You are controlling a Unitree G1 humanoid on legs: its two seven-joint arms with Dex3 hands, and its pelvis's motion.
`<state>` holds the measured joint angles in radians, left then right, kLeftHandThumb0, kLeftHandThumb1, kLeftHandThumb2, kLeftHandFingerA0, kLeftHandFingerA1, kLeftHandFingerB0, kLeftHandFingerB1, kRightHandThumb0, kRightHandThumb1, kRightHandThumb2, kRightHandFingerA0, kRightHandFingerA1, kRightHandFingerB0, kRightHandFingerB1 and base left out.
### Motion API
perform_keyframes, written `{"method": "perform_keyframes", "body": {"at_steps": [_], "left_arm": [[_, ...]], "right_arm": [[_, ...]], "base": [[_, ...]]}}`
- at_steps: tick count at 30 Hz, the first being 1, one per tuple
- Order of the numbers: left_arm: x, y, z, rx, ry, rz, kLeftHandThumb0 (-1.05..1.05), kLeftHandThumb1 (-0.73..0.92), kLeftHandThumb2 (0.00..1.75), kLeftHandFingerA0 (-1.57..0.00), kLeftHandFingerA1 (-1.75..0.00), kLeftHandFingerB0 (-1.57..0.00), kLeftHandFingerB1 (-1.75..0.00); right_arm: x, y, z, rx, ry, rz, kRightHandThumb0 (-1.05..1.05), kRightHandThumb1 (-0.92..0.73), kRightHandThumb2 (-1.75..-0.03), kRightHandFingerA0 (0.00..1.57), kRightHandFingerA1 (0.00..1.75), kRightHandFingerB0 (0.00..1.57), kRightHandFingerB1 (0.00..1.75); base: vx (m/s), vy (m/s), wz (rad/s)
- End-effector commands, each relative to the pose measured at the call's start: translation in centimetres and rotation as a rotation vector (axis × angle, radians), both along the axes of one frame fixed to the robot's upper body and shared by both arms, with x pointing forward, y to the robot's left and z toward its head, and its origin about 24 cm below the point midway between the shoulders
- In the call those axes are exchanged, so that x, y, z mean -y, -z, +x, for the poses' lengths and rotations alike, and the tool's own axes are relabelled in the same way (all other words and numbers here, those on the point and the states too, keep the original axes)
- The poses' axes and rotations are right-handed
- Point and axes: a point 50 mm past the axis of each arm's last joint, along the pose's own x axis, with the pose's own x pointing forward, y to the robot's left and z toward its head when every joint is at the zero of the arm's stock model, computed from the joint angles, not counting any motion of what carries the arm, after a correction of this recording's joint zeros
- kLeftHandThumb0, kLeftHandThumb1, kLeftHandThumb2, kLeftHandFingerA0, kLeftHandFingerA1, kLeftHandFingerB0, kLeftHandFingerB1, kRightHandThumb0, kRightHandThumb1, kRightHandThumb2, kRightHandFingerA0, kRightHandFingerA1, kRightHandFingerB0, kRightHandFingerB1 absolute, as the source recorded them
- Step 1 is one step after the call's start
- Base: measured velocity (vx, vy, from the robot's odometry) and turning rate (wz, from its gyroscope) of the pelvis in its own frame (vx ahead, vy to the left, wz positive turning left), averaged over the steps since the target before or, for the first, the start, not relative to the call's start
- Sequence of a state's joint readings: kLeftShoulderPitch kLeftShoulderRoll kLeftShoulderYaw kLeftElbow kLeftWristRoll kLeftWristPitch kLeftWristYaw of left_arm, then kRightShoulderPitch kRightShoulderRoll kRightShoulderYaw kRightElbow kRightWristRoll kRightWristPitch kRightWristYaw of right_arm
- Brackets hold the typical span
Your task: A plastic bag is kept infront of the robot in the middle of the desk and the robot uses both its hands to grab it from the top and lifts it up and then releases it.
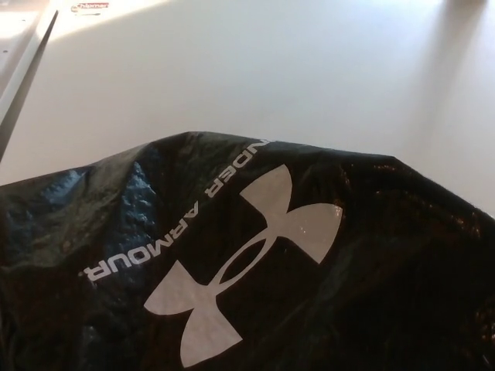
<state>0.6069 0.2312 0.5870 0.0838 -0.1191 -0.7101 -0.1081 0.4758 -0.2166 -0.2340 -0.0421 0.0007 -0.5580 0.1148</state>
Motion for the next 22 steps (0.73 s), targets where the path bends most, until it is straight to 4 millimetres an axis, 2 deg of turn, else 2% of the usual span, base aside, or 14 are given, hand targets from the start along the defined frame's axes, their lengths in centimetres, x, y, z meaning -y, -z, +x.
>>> {"method": "perform_keyframes", "body": {"at_steps": [1, 2, 4, 5, 8, 9, 12, 13, 14, 16, 19, 20, 21, 22], "left_arm": [[-1.0, 3.0, 0.0, -0.217, -0.07, -0.021, -0.6, 0.78, 0.64, -1.17, -1.35, -0.24, -0.38], [-1.2, 3.4, -0.1, -0.254, -0.073, -0.022, -0.61, 0.8, 0.63, -1.17, -1.34, -0.23, -0.37], [-1.8, 4.4, -0.2, -0.293, -0.086, -0.028, -0.6, 0.81, 0.63, -1.17, -1.28, -0.28, -0.4], [-1.9, 4.9, -0.8, -0.323, -0.098, -0.031, -0.61, 0.81, 0.65, -1.17, -1.26, -0.28, -0.4], [-2.2, 5.6, -1.2, -0.378, -0.101, -0.041, -0.62, 0.82, 0.65, -1.14, -1.19, -0.27, -0.38], [-2.5, 6.0, -1.3, -0.413, -0.114, -0.031, -0.68, 0.67, 0.95, -1.17, -1.11, -0.26, -0.49], [-2.9, 6.6, -1.4, -0.43, -0.128, -0.039, -0.65, 0.67, 0.94, -1.14, -1.06, -0.25, -0.49], [-3.0, 6.7, -1.4, -0.428, -0.129, -0.044, -0.65, 0.67, 0.95, -1.13, -1.06, -0.24, -0.49], [-3.1, 6.8, -1.4, -0.434, -0.129, -0.063, -0.62, 0.83, 0.65, -1.06, -1.0, -0.25, -0.36], [-3.4, 7.0, -1.4, -0.452, -0.133, -0.093, -0.61, 0.83, 0.65, -1.02, -0.94, -0.24, -0.36], [-3.8, 7.5, -1.4, -0.471, -0.162, -0.112, -0.5, 0.91, 0.66, -0.96, -0.83, -0.25, -0.35], [-3.9, 7.6, -1.5, -0.474, -0.163, -0.122, -0.48, 0.92, 0.67, -0.89, -0.7, -0.23, -0.34], [-3.9, 7.7, -1.5, -0.477, -0.162, -0.135, -0.48, 0.92, 0.67, -0.89, -0.7, -0.23, -0.34], [-3.9, 7.6, -1.3, -0.475, -0.157, -0.149, -0.55, 0.76, 0.97, -0.77, -0.71, -0.16, -0.44]], "right_arm": [[0.7, 2.3, 0.5, -0.237, 0.008, -0.05, -0.49, -0.75, -0.62, 0.82, 0.88, 0.4, 0.39], [0.8, 2.4, 0.6, -0.245, 0.009, -0.047, -0.51, -0.6, -0.94, 0.78, 0.85, 0.34, 0.53], [1.2, 2.6, 0.8, -0.256, 0.026, -0.027, -0.52, -0.6, -0.94, 0.81, 0.82, 0.36, 0.53], [1.5, 2.7, 1.2, -0.272, 0.019, -0.019, -0.51, -0.74, -0.62, 0.84, 0.75, 0.41, 0.39], [2.1, 3.1, 1.2, -0.326, 0.024, -0.031, -0.49, -0.75, -0.63, 0.82, 0.68, 0.39, 0.39], [2.8, 3.5, 1.5, -0.366, 0.051, -0.018, -0.5, -0.74, -0.63, 0.82, 0.65, 0.4, 0.39], [3.4, 4.0, 1.7, -0.395, 0.072, -0.022, -0.49, -0.78, -0.63, 0.8, 0.62, 0.44, 0.4], [3.6, 4.2, 1.8, -0.403, 0.08, -0.017, -0.53, -0.64, -0.9, 0.74, 0.71, 0.39, 0.52], [3.8, 4.5, 1.9, -0.41, 0.091, -0.005, -0.53, -0.63, -0.91, 0.74, 0.71, 0.4, 0.52], [4.1, 4.9, 2.0, -0.425, 0.109, 0.008, -0.52, -0.64, -0.9, 0.73, 0.7, 0.4, 0.52], [4.5, 5.7, 2.4, -0.439, 0.132, 0.004, -0.54, -0.63, -0.9, 0.72, 0.69, 0.4, 0.52], [4.5, 5.8, 2.4, -0.442, 0.139, 0.006, -0.54, -0.63, -0.9, 0.72, 0.68, 0.41, 0.52], [4.5, 5.9, 2.5, -0.445, 0.146, 0.008, -0.54, -0.63, -0.9, 0.72, 0.68, 0.41, 0.52], [4.5, 5.9, 2.6, -0.446, 0.158, 0.016, -0.53, -0.62, -0.89, 0.71, 0.68, 0.42, 0.52]], "base": [[0.0, 0.0, 0.0], [0.0, 0.0, 0.0], [0.0, 0.0, 0.0], [0.0, 0.0, 0.0], [0.0, 0.0, 0.0], [0.0, 0.0, 0.0], [0.0, 0.0, 0.0], [0.0, 0.0, 0.0], [0.0, 0.0, 0.0], [0.0, 0.0, 0.0], [0.0, 0.0, 0.0], [0.0, 0.0, 0.0], [0.0, 0.0, 0.0], [0.0, 0.0, 0.0]]}}
